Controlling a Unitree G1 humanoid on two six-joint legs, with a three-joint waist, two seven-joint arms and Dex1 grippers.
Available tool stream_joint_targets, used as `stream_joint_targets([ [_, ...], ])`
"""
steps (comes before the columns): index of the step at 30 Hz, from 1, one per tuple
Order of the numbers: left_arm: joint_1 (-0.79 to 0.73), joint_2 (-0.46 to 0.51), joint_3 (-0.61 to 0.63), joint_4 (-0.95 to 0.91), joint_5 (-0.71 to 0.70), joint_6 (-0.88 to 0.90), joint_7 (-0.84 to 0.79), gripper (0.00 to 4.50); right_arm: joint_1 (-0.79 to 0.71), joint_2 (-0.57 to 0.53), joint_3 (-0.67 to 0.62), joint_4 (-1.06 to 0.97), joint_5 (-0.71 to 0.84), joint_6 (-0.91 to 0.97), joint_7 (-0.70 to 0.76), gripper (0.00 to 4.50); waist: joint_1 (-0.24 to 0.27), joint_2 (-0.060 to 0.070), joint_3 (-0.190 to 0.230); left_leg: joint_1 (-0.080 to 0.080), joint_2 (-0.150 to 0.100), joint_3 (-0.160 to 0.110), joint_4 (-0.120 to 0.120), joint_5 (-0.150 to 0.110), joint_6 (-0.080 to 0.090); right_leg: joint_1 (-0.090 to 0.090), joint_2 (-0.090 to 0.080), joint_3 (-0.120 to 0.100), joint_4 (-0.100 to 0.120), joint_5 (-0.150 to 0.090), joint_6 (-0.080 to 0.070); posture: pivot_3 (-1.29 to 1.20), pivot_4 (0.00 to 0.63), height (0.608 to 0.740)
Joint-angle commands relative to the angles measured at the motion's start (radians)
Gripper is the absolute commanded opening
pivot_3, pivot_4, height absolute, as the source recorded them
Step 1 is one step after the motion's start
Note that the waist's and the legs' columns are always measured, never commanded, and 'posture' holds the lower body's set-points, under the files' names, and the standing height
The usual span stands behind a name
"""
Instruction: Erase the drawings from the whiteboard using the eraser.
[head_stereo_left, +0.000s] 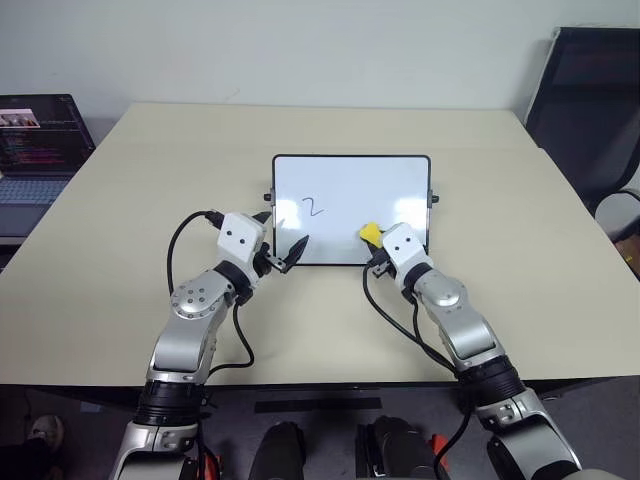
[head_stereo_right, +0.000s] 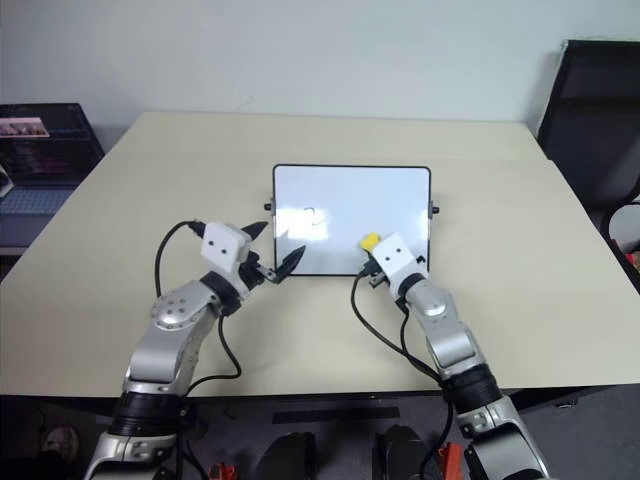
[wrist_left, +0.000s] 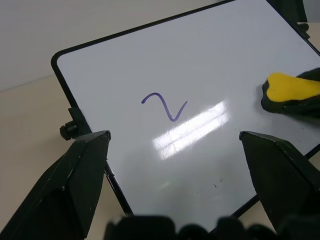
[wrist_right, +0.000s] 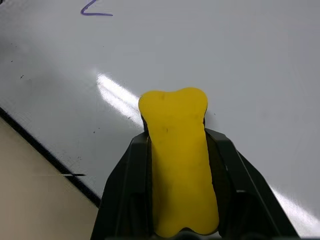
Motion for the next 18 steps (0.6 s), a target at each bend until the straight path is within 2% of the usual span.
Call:
stream_joint_targets([
  [1,-0.008,0.006,0.006,-0.047,-0.007,-0.006,-0.004,4.50,-0.014,-0.004,-0.062,-0.012,0.048,-0.015,0.011,1.10,0.001,0.000,0.000,0.000,0.000,0.000,0.000,0.000,0.000,0.000,0.000,0.000,0.000,0.000,0.000,0.00,0.150,0.740],
  [11,0.065,0.021,0.045,-0.092,-0.032,-0.006,-0.009,4.50,0.104,-0.071,-0.102,-0.203,0.198,-0.121,0.202,1.10,0.001,0.001,0.001,-0.004,0.000,0.000,-0.003,-0.001,-0.001,-0.002,0.000,0.000,-0.004,-0.001,0.000,0.00,0.150,0.740],
  [18,0.078,0.020,0.046,-0.095,-0.039,-0.013,-0.011,4.50,0.113,-0.088,-0.108,-0.170,0.188,-0.169,0.192,1.10,0.001,0.000,0.001,-0.002,0.000,0.001,-0.002,-0.001,-0.001,-0.002,0.000,0.000,-0.003,-0.001,0.000,0.00,0.150,0.740],
])
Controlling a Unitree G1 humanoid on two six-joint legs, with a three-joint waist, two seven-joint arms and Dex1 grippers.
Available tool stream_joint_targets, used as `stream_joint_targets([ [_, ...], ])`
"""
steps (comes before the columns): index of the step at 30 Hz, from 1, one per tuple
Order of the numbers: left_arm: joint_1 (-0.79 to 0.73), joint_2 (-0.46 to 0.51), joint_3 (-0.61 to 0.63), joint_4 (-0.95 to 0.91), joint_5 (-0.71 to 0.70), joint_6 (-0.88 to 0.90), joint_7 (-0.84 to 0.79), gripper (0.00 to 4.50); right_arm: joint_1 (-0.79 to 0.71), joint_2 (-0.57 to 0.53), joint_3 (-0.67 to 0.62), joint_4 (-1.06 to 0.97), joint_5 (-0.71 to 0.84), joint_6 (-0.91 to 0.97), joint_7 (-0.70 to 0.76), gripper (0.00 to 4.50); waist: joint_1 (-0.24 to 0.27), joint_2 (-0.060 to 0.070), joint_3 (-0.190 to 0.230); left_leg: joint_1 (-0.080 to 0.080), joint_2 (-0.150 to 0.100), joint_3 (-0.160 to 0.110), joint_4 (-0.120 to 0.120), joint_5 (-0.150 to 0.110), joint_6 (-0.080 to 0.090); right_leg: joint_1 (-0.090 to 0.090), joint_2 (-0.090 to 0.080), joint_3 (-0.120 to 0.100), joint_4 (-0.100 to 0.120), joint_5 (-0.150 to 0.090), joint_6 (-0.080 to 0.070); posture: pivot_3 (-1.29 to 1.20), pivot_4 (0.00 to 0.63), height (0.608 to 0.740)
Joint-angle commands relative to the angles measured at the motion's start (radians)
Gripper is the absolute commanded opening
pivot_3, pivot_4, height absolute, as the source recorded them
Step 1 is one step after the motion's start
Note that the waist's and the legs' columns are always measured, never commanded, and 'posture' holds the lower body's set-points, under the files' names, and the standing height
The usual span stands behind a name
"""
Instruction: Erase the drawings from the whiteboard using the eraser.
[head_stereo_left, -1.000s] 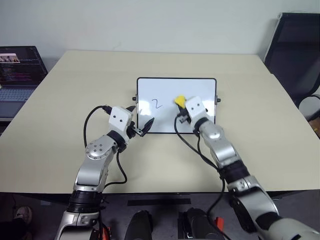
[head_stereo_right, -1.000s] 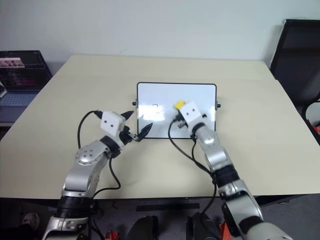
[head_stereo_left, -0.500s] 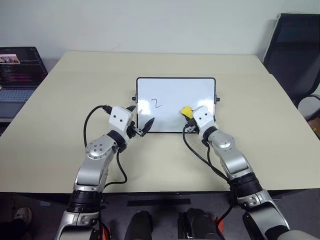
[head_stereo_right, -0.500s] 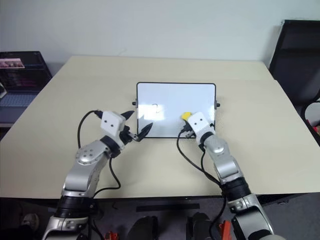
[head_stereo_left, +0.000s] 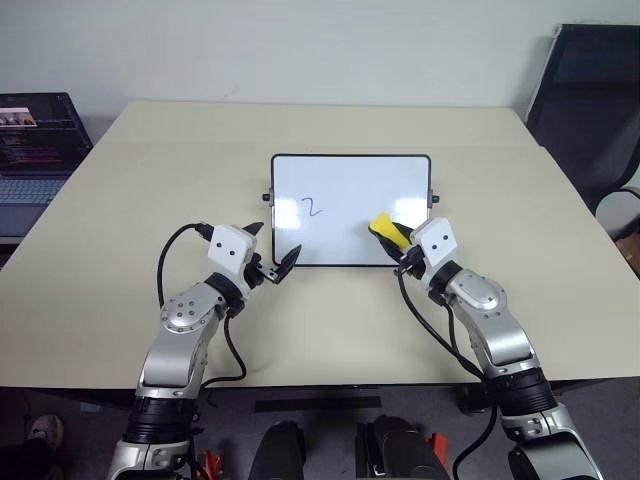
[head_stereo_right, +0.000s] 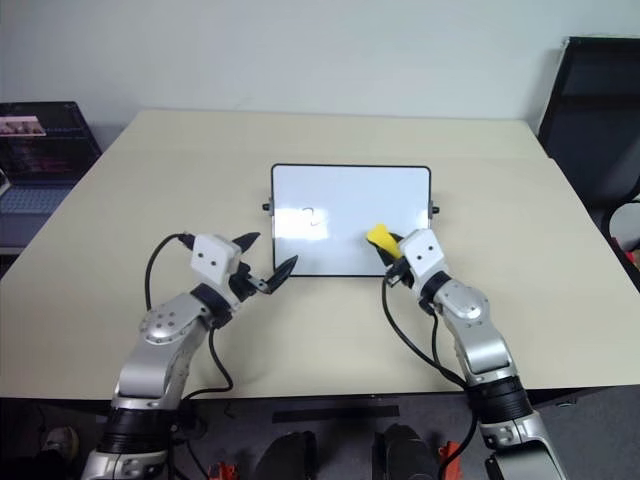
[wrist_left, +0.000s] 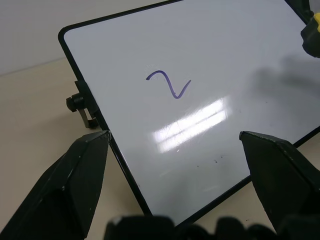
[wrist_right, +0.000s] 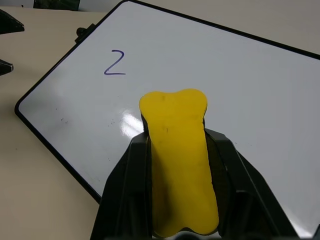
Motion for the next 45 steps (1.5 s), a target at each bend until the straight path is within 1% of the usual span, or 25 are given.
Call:
stream_joint_targets([
  [1,-0.003,0.007,0.016,-0.049,-0.015,-0.015,-0.003,4.50,-0.016,0.000,-0.018,-0.009,0.006,-0.039,-0.002,1.10,0.000,0.000,0.000,0.000,0.000,0.000,0.000,0.000,0.000,0.000,0.000,0.000,0.000,0.000,0.000,0.00,0.150,0.740],
  [18,-0.014,0.019,0.022,-0.023,-0.016,-0.035,-0.026,4.50,-0.035,0.013,-0.011,0.018,-0.006,-0.063,-0.017,1.10,0.001,0.000,0.000,0.000,0.000,0.001,0.000,0.000,0.000,0.000,0.000,0.000,-0.001,0.000,0.000,0.00,0.150,0.740],
  [21,-0.017,0.017,0.023,-0.017,-0.015,-0.038,-0.027,4.50,-0.065,0.041,0.008,0.036,-0.012,-0.077,-0.020,1.10,0.000,0.000,0.000,0.000,0.000,0.000,0.000,0.000,0.000,0.000,0.000,0.000,0.000,0.000,0.000,0.00,0.150,0.740],
  [24,-0.014,0.015,0.023,-0.011,-0.014,-0.044,-0.029,4.50,-0.129,0.095,0.039,0.089,-0.030,-0.092,-0.033,1.10,-0.006,0.000,0.000,0.000,0.000,0.001,0.000,0.000,0.000,0.000,0.001,0.000,0.000,0.000,0.000,0.00,0.150,0.740],
  [30,-0.003,0.017,0.042,-0.011,-0.015,-0.038,-0.015,4.50,-0.332,0.224,0.084,0.317,-0.085,-0.135,-0.101,1.10,-0.007,0.000,0.000,0.000,0.000,0.001,0.000,0.000,0.000,-0.001,0.001,0.000,0.002,0.000,0.000,0.00,0.150,0.740],
  [34,0.014,0.025,0.064,-0.025,-0.016,-0.030,-0.002,4.50,-0.491,0.284,0.092,0.542,-0.133,-0.172,-0.165,1.10,-0.007,0.000,0.000,0.000,0.001,0.001,0.000,0.000,0.000,-0.002,0.001,0.000,0.002,0.000,-0.001,0.00,0.150,0.740],
  [41,0.024,0.019,0.060,-0.056,-0.013,-0.017,0.012,4.50,-0.636,0.295,0.095,0.846,-0.199,-0.240,-0.251,1.10,-0.002,0.000,0.000,-0.001,0.001,0.001,0.000,0.000,0.000,-0.002,-0.002,0.000,0.002,0.002,-0.003,0.00,0.150,0.740],
  [43,0.024,0.015,0.055,-0.065,-0.013,-0.012,0.019,4.50,-0.653,0.281,0.110,0.939,-0.236,-0.249,-0.276,1.10,-0.002,0.000,0.000,-0.001,0.001,0.001,0.000,0.000,0.000,-0.002,-0.002,0.000,0.002,0.002,-0.003,0.00,0.150,0.740],
  [45,0.025,0.014,0.053,-0.071,-0.013,-0.007,0.022,4.50,-0.651,0.274,0.106,0.988,-0.242,-0.263,-0.279,1.10,-0.003,0.000,0.000,-0.001,0.001,0.001,0.000,0.000,0.000,-0.002,-0.002,0.000,0.002,0.002,-0.004,0.00,0.150,0.740],
])
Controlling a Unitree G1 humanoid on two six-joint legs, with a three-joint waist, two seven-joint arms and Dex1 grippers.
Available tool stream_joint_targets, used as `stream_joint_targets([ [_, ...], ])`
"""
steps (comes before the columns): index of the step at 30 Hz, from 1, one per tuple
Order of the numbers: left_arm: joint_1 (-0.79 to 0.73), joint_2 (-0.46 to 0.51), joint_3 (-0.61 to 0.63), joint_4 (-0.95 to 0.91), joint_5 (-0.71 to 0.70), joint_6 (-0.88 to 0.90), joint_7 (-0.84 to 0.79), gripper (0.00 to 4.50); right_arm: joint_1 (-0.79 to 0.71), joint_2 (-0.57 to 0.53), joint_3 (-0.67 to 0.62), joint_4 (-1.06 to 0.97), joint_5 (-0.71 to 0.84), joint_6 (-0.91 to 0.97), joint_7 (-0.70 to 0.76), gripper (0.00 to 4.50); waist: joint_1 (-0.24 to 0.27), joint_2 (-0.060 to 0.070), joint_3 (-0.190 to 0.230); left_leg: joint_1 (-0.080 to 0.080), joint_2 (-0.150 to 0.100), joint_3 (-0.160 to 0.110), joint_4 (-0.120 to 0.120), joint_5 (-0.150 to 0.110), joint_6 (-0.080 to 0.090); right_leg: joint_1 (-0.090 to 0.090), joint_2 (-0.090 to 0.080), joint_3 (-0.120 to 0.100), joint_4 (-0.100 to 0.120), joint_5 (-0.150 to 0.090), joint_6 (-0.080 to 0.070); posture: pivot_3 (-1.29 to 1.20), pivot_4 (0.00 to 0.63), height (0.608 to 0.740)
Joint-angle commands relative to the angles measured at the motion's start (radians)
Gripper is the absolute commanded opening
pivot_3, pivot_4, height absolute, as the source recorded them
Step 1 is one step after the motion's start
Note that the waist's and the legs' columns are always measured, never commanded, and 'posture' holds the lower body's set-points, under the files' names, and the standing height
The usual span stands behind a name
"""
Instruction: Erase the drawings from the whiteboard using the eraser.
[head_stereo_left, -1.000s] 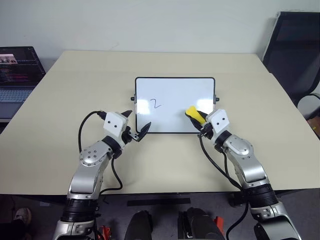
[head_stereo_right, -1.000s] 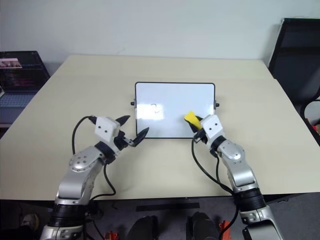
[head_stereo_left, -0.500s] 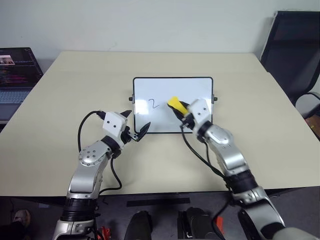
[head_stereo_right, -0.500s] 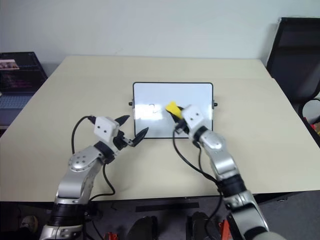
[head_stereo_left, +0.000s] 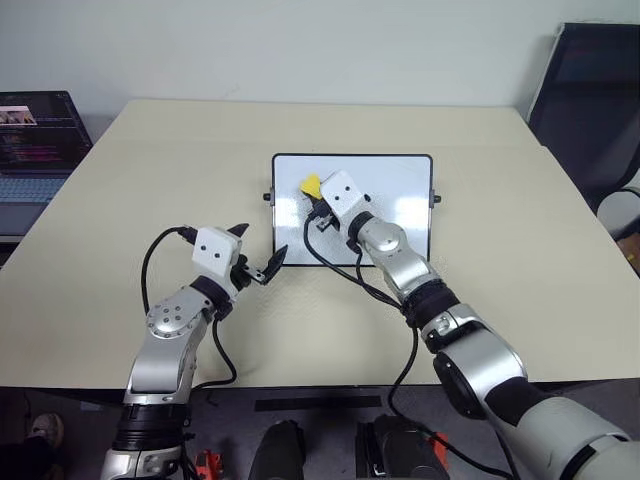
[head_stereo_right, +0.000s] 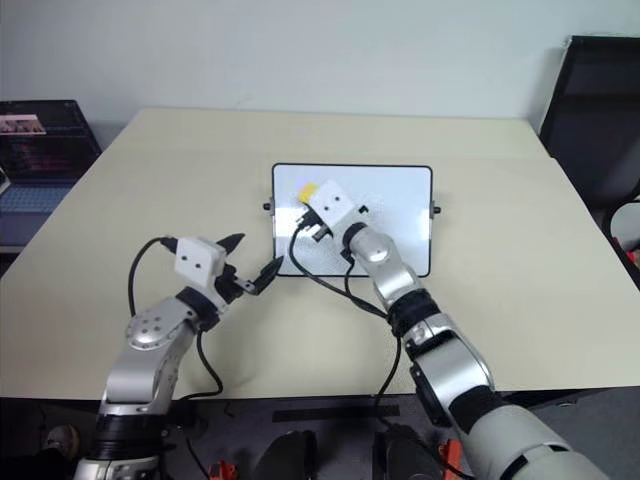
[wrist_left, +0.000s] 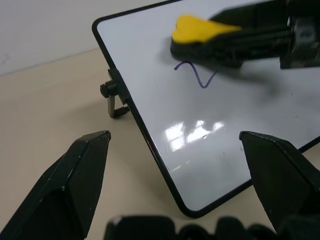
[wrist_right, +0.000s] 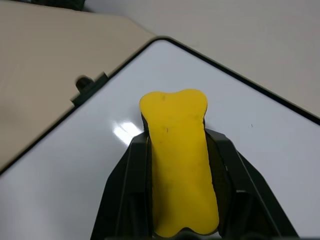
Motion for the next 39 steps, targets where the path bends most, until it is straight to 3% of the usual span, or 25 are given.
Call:
stream_joint_targets([
  [1,-0.007,0.000,0.004,-0.053,-0.009,0.000,0.009,4.50,-0.006,-0.018,0.002,0.073,-0.025,-0.029,-0.015,1.10,-0.001,0.000,0.000,0.001,0.000,0.000,0.000,0.000,0.000,0.000,0.000,0.000,0.000,0.000,0.000,0.00,0.150,0.740],
  [17,-0.012,0.009,0.012,-0.052,-0.009,0.006,0.007,4.50,0.263,-0.051,0.073,-0.197,-0.064,-0.002,0.096,1.10,-0.004,-0.001,-0.001,0.003,0.000,-0.003,0.001,0.000,0.000,0.004,0.000,0.000,0.002,-0.002,0.003,0.00,0.150,0.740],
  [31,-0.022,0.006,0.001,-0.048,-0.001,0.002,0.010,4.50,-0.122,0.043,-0.019,0.146,-0.025,-0.096,-0.013,1.10,-0.005,0.000,0.000,0.001,0.000,-0.002,0.000,0.001,0.001,0.000,0.001,0.000,0.001,0.000,-0.001,0.00,0.150,0.740],
  [39,-0.007,0.004,0.004,-0.067,0.001,0.006,0.022,4.50,-0.055,0.061,0.006,0.140,-0.045,-0.128,0.011,1.10,-0.005,0.000,0.000,-0.001,0.000,-0.002,-0.001,-0.001,-0.001,-0.001,0.001,-0.001,0.000,0.001,-0.004,0.00,0.150,0.740],
])
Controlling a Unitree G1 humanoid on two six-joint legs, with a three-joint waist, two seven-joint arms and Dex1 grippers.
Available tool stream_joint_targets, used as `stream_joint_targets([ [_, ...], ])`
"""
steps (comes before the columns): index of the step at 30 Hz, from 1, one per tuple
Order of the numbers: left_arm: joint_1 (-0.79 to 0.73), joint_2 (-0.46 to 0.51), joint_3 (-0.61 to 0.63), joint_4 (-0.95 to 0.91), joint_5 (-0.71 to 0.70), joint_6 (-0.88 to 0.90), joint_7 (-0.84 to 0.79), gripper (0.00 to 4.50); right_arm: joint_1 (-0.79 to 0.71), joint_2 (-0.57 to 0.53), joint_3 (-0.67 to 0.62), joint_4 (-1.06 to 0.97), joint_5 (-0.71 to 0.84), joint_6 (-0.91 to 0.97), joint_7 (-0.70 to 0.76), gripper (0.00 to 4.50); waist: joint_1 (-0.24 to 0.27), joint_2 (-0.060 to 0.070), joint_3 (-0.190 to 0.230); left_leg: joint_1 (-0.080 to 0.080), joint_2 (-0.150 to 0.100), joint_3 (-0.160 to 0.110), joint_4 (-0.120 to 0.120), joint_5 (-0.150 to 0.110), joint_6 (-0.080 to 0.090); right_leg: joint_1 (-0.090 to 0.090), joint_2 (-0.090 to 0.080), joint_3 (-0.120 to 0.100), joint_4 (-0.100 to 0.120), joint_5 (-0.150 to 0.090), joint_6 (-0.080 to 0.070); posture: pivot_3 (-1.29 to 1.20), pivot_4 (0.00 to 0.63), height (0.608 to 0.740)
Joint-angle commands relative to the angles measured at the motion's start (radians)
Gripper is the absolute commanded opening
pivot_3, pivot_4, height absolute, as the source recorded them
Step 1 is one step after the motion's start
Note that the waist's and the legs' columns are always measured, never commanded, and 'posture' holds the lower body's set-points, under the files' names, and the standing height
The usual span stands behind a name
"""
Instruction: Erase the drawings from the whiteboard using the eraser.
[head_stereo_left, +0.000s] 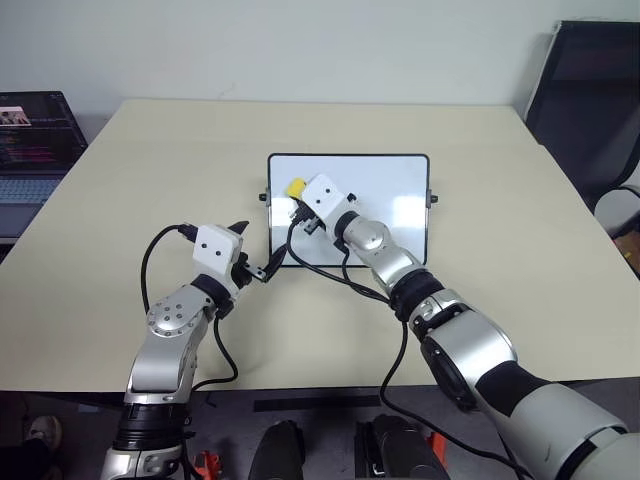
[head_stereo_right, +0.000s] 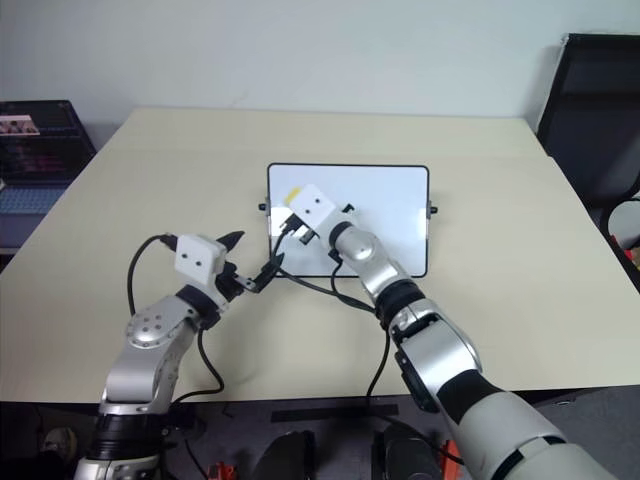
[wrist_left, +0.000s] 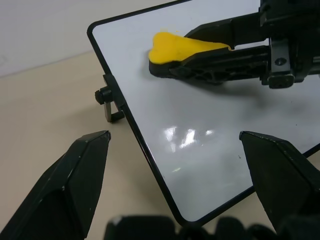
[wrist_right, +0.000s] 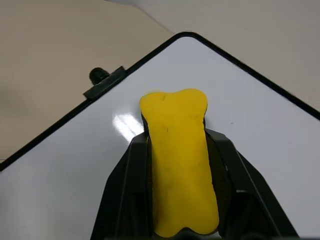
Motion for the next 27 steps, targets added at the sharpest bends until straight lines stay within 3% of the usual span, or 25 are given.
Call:
stream_joint_targets([
  [1,-0.003,0.005,0.009,-0.061,-0.004,-0.005,0.012,4.50,0.070,-0.008,0.017,-0.061,-0.013,-0.027,0.024,1.10,0.001,0.000,0.000,0.000,0.000,0.000,0.000,0.000,0.000,0.000,0.000,0.000,0.000,0.000,0.000,0.00,0.150,0.740],
  [6,-0.007,0.007,0.008,-0.054,-0.006,-0.007,0.011,4.50,0.167,-0.046,0.032,-0.153,-0.025,-0.008,0.049,1.10,0.001,0.000,0.000,0.001,0.000,0.000,0.001,0.000,0.000,0.001,0.000,0.000,0.001,-0.002,0.004,0.00,0.150,0.740],
  [19,-0.037,0.000,-0.012,0.003,-0.004,-0.039,-0.017,4.50,0.242,-0.198,-0.027,-0.321,0.007,0.047,0.076,1.10,0.020,0.000,0.000,0.002,0.000,0.000,0.002,0.001,0.001,0.003,0.000,0.000,0.001,-0.002,0.005,0.00,0.150,0.740],
  [27,-0.010,0.000,-0.004,-0.031,-0.017,-0.036,-0.016,4.50,0.536,-0.268,-0.074,-0.904,0.143,0.280,0.214,1.10,0.024,0.000,0.000,0.001,0.000,0.000,0.001,0.001,0.001,0.002,0.000,0.000,0.000,-0.003,0.006,0.00,0.150,0.740],
])
